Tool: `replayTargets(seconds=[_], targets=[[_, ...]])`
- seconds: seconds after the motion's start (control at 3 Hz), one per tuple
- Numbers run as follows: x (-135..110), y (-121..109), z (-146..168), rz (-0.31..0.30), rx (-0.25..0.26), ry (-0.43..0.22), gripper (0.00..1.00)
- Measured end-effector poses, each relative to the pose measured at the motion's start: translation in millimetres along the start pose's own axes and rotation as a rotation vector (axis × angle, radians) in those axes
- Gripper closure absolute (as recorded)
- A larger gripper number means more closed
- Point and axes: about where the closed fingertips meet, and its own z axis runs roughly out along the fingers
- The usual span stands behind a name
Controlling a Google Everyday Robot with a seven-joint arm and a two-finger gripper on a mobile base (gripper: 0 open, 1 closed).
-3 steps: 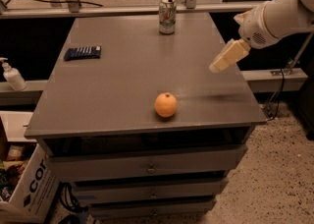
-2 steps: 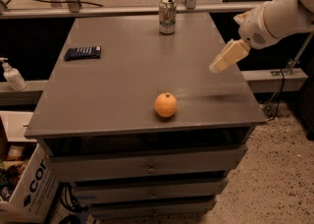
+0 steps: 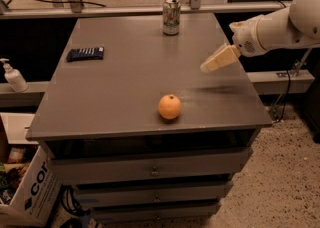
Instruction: Pick 7up can
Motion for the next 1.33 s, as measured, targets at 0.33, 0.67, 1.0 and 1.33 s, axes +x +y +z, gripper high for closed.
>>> replayTargets(seconds=[0.33, 0.67, 1.0, 1.33], targets=[[-4, -22, 22, 0.053, 0.042, -0.098, 0.00], [-10, -50, 33, 0.085, 0.093, -0.204, 0.00], [-21, -71, 46, 0.105, 0.117, -0.278, 0.00], [-34, -85, 68, 0.124, 0.115, -0.307, 0.00]])
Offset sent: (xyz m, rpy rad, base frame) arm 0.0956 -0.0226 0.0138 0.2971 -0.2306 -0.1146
